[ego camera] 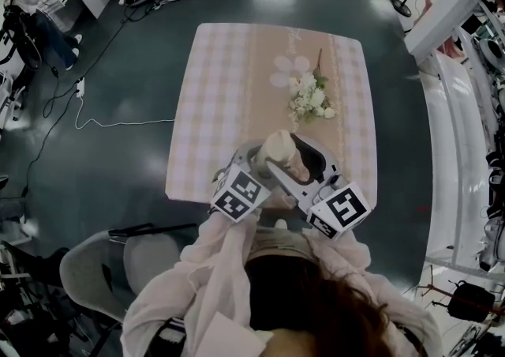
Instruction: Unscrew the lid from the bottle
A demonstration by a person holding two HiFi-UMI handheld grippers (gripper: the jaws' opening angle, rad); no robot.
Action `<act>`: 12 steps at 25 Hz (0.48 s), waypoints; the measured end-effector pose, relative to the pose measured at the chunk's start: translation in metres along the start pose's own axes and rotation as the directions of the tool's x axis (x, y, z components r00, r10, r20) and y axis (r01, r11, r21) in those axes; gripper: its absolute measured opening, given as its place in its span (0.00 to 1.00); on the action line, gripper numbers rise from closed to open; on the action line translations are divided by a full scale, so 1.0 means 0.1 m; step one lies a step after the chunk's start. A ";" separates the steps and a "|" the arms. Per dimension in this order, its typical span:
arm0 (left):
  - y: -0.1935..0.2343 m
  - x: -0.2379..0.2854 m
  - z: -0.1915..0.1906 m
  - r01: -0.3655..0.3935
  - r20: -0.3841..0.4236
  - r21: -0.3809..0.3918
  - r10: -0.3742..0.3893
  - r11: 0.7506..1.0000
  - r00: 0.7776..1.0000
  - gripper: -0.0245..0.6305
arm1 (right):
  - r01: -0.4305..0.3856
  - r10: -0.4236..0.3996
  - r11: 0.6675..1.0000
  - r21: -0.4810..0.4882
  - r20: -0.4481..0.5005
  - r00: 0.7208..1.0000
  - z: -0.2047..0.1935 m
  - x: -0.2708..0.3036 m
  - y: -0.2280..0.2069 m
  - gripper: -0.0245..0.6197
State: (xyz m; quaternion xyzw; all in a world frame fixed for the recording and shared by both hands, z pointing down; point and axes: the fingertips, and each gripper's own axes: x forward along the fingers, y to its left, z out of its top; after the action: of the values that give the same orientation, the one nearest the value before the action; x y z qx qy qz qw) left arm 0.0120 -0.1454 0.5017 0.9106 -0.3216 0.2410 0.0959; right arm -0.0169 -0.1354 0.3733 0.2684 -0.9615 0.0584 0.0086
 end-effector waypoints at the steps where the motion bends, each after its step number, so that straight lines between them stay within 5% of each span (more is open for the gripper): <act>1: -0.02 -0.01 0.01 0.020 0.004 0.021 -0.020 1.000 1.000 0.52 | -0.023 0.023 1.000 -0.004 0.004 1.000 0.01 -0.02 0.02 0.46; 6: -0.18 -0.13 0.04 0.179 0.029 0.145 -0.185 0.973 0.982 0.52 | -0.174 0.177 0.983 -0.057 0.048 0.983 0.14 -0.10 0.21 0.46; 12: -0.43 -0.30 0.00 0.389 -0.022 0.272 -0.398 0.880 0.917 0.52 | -0.332 0.338 0.937 -0.107 0.043 0.940 0.21 -0.20 0.44 0.46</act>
State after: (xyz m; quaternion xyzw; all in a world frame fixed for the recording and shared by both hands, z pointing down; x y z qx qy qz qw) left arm 0.0188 -0.0963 0.4862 0.9653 -0.0958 0.2425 0.0121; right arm -0.0223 -0.0901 0.3466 0.1016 -0.9947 0.0036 -0.0174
